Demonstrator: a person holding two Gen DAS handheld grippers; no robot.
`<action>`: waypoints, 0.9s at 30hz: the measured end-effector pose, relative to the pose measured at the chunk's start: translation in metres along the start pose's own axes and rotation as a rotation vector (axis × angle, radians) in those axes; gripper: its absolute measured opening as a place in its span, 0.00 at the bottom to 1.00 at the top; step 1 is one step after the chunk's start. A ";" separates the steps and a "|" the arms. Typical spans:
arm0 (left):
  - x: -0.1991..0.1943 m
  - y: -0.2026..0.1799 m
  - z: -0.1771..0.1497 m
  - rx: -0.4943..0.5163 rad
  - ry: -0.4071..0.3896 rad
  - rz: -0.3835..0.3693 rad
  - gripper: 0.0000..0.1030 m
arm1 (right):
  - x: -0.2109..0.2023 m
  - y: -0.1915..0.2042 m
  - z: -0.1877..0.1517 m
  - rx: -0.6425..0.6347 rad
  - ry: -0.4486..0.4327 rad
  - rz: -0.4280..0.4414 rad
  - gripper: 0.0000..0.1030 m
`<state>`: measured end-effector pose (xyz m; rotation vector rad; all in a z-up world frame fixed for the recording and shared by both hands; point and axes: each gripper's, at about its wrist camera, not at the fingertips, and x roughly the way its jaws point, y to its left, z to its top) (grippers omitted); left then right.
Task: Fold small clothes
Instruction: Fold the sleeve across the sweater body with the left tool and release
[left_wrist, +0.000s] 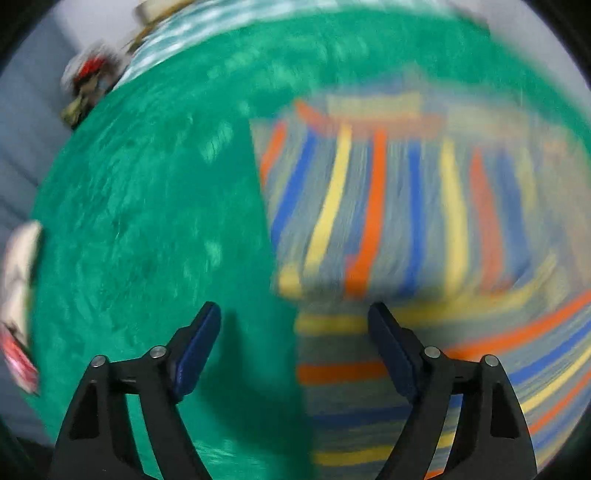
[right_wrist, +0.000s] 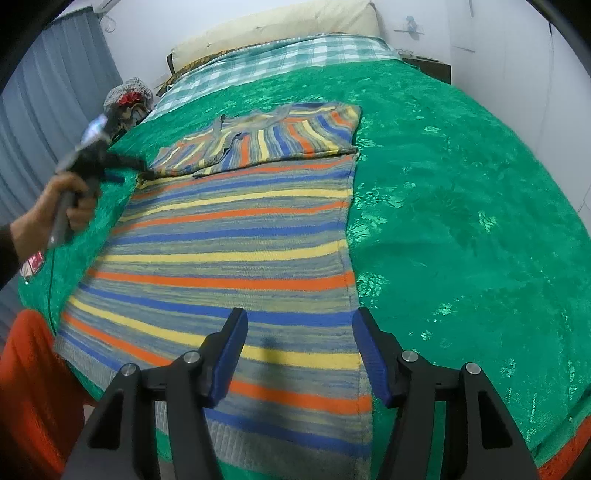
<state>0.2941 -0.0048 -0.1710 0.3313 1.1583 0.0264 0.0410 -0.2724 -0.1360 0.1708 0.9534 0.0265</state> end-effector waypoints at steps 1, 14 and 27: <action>-0.008 0.001 -0.011 0.021 -0.039 0.012 0.81 | -0.001 0.000 -0.001 -0.003 0.000 -0.003 0.57; -0.117 0.003 -0.154 -0.069 -0.154 -0.120 0.87 | -0.008 -0.015 0.001 0.066 -0.029 -0.019 0.59; -0.127 0.002 -0.182 -0.124 -0.131 -0.052 0.88 | -0.015 0.010 -0.002 -0.045 -0.050 -0.056 0.62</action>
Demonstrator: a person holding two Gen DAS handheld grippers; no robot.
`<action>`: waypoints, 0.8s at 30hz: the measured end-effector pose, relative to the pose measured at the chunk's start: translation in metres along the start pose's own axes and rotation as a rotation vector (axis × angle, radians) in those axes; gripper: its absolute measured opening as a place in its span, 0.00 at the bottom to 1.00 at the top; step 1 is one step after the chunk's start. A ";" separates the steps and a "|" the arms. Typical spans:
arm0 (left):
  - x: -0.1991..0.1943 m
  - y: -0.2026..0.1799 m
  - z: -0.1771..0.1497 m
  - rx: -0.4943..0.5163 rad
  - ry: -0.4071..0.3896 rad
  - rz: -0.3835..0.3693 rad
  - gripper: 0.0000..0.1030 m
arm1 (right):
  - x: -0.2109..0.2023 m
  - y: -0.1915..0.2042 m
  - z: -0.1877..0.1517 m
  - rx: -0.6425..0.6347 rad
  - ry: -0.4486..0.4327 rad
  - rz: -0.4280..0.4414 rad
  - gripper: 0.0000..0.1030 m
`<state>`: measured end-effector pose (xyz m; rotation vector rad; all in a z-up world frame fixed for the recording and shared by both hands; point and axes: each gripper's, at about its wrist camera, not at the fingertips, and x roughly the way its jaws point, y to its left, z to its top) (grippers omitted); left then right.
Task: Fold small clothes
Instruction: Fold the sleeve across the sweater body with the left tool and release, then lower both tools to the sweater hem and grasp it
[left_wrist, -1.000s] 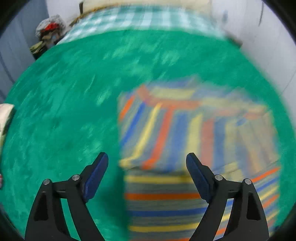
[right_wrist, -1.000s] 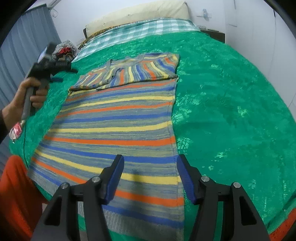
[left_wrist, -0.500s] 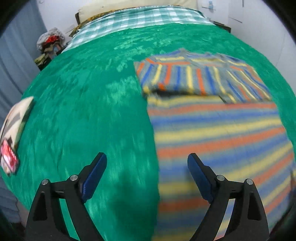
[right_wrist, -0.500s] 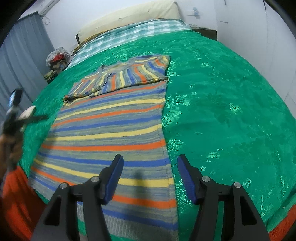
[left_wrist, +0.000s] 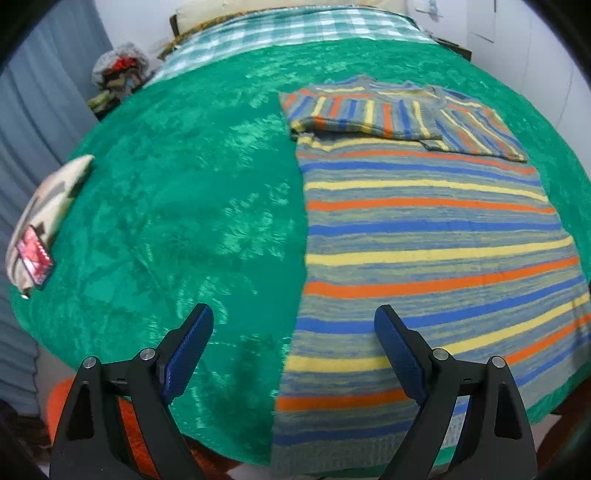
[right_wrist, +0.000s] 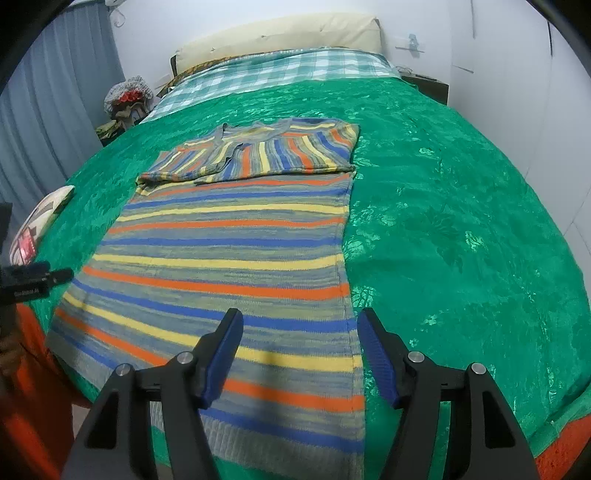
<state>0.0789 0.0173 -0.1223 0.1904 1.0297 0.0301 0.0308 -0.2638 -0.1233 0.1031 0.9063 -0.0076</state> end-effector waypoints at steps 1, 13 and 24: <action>-0.001 -0.001 0.000 0.002 -0.002 0.009 0.88 | -0.001 0.000 -0.001 0.000 0.000 -0.001 0.62; -0.002 0.003 0.000 -0.007 0.005 0.044 0.88 | -0.005 -0.007 -0.001 0.019 -0.010 -0.001 0.62; 0.020 0.009 -0.021 0.031 0.107 0.012 0.89 | -0.009 -0.016 0.003 0.054 0.023 0.042 0.62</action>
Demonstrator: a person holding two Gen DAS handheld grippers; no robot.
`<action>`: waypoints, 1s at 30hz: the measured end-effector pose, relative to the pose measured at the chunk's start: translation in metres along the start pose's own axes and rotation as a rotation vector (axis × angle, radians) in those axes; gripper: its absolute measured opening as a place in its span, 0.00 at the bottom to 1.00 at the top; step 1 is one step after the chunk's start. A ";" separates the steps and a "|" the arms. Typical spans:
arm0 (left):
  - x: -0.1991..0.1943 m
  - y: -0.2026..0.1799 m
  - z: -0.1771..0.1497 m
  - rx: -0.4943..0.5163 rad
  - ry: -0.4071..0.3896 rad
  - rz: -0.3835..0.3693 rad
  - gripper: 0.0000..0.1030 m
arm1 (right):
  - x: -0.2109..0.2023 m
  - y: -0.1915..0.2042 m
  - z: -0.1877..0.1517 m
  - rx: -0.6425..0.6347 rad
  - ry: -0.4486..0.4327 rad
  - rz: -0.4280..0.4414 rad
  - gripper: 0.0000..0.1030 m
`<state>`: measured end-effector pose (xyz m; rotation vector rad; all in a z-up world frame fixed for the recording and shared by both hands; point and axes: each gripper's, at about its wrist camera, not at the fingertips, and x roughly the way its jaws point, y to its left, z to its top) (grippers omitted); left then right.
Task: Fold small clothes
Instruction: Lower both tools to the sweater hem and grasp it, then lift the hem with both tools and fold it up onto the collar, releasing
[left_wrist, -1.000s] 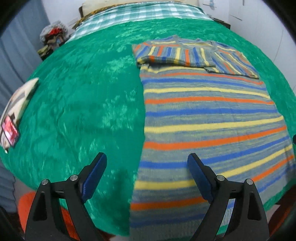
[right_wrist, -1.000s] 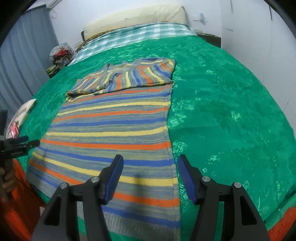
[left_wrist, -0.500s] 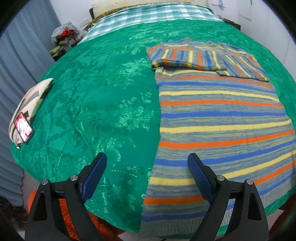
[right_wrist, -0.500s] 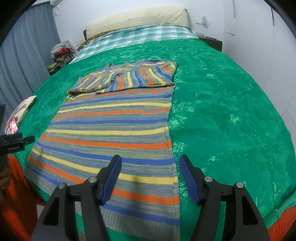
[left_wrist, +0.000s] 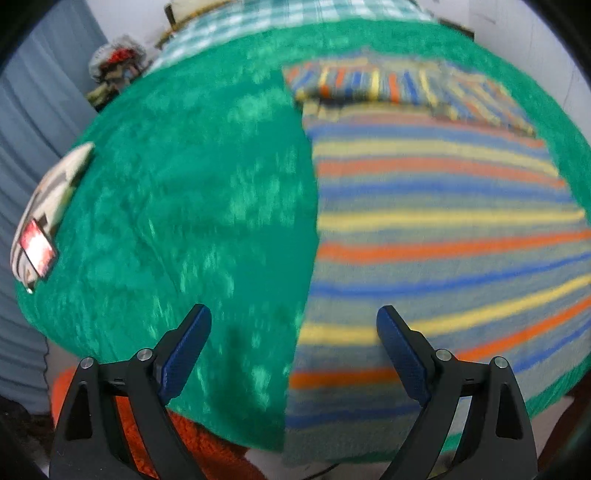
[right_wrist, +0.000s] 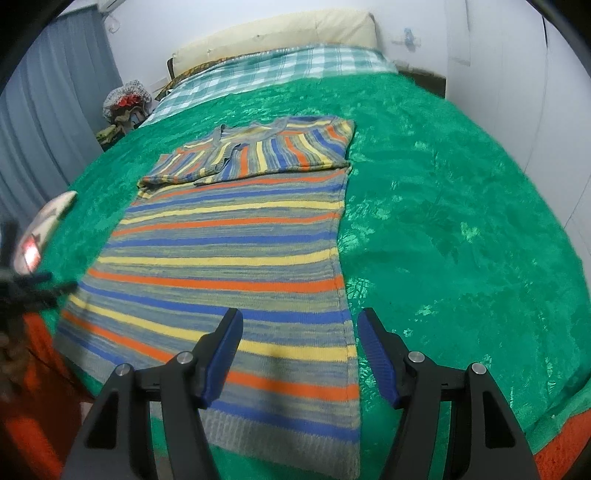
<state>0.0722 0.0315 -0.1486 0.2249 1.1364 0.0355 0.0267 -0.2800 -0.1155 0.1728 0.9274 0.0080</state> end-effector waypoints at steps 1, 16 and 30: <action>0.007 0.003 -0.007 0.005 0.033 -0.004 0.89 | -0.002 -0.006 0.002 0.018 0.014 0.010 0.62; 0.001 -0.012 -0.039 0.121 0.143 -0.175 0.03 | 0.030 -0.036 -0.026 0.049 0.477 0.153 0.24; 0.008 0.067 0.117 -0.255 -0.029 -0.452 0.02 | 0.044 -0.051 0.091 0.265 0.225 0.405 0.05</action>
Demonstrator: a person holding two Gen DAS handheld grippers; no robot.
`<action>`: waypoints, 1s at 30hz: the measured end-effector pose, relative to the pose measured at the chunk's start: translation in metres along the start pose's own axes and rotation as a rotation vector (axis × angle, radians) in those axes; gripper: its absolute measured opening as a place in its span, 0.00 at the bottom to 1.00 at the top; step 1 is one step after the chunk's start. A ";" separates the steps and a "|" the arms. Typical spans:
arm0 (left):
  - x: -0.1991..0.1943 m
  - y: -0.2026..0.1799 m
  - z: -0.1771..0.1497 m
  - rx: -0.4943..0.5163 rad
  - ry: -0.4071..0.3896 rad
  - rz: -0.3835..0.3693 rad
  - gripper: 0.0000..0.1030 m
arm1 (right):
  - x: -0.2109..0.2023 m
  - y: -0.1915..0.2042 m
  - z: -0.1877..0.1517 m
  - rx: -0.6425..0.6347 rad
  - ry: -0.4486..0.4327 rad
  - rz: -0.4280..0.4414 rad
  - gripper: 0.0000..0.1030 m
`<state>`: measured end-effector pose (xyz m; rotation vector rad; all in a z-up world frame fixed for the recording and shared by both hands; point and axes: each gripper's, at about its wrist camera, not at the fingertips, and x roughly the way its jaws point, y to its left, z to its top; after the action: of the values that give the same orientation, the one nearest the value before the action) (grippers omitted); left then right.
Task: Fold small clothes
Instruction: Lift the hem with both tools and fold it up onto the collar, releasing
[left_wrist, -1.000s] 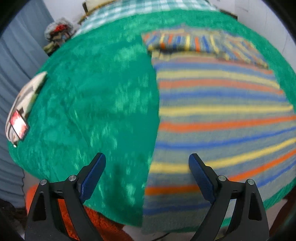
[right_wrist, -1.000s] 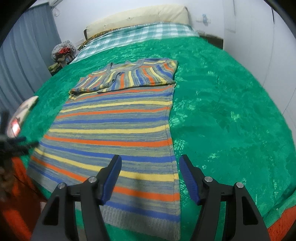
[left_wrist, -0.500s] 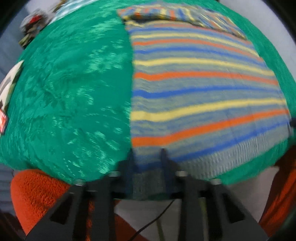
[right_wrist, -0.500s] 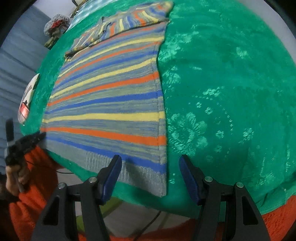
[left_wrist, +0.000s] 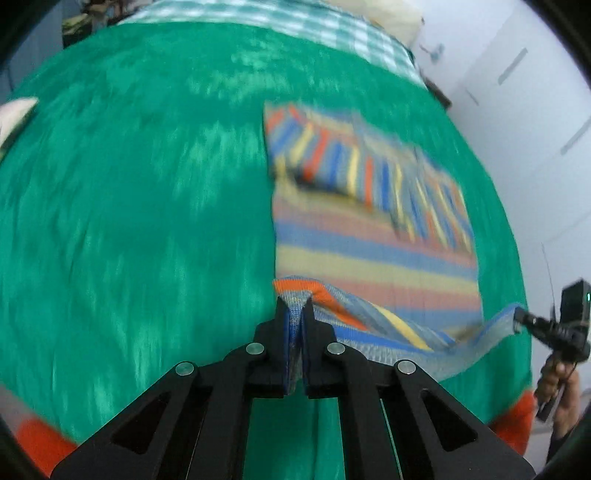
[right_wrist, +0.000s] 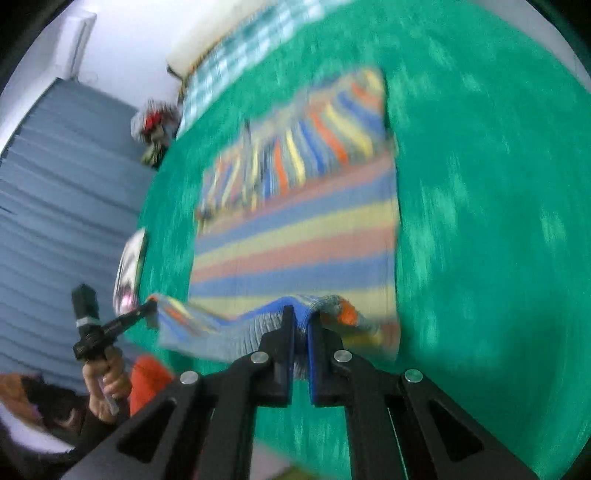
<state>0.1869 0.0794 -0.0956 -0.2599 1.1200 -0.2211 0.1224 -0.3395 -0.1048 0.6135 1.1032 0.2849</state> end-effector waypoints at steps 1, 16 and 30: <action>0.012 0.002 0.026 -0.013 -0.016 -0.003 0.02 | 0.006 0.000 0.019 -0.005 -0.032 -0.009 0.05; 0.152 -0.009 0.221 -0.109 0.012 0.193 0.27 | 0.111 -0.067 0.242 0.236 -0.202 0.004 0.14; 0.112 -0.016 0.146 0.033 -0.103 0.155 0.64 | 0.118 -0.003 0.225 -0.147 -0.073 -0.177 0.42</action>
<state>0.3657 0.0442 -0.1268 -0.1522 1.0285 -0.0880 0.3753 -0.3537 -0.1251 0.3899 1.0485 0.1866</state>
